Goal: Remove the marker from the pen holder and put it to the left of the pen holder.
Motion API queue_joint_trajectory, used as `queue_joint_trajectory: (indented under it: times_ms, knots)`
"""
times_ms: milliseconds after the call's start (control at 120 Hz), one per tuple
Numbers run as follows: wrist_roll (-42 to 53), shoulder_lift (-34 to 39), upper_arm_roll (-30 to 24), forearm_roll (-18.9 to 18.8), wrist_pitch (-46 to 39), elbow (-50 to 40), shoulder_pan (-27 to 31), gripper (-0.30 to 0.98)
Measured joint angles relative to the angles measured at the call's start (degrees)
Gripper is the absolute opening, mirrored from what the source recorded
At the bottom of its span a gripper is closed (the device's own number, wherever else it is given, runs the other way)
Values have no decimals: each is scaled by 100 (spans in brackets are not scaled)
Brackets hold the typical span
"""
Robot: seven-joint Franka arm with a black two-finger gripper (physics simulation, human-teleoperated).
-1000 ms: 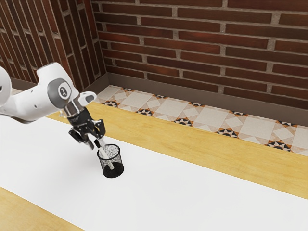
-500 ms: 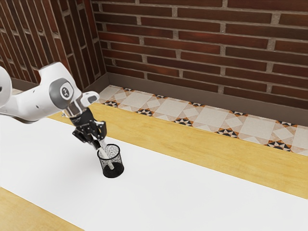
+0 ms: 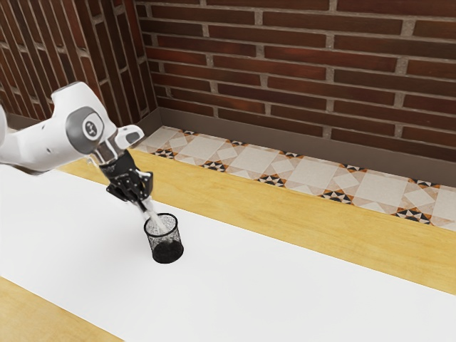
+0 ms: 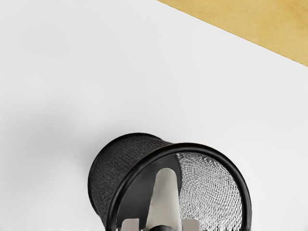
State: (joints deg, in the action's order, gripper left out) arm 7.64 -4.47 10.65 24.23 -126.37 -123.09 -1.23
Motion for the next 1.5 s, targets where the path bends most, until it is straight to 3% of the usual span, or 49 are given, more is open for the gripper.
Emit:
queue_joint_trajectory:
  times_ms: [267, 400, 508, 667, 792, 1008, 1308, 1500]
  knots:
    - [-106, 862, 232, -957, 497, 229, -12, -9]
    - [-263, 838, 205, -2289, 1286, 689, 66, -10]
    - [-383, 416, 219, -3323, 2074, 846, -97, -10]
    - [-469, -527, 149, -4170, 3016, 1315, -505, -10]
    - [-501, -1162, 153, -4390, 3475, 1570, -640, -10]
    - [-529, -1631, 151, -4456, 3848, 1841, -629, -10]
    - [-533, -1842, 145, -4407, 3998, 1909, -627, -9]
    - [-433, -1837, 148, -4248, 4044, 1922, -626, 31]
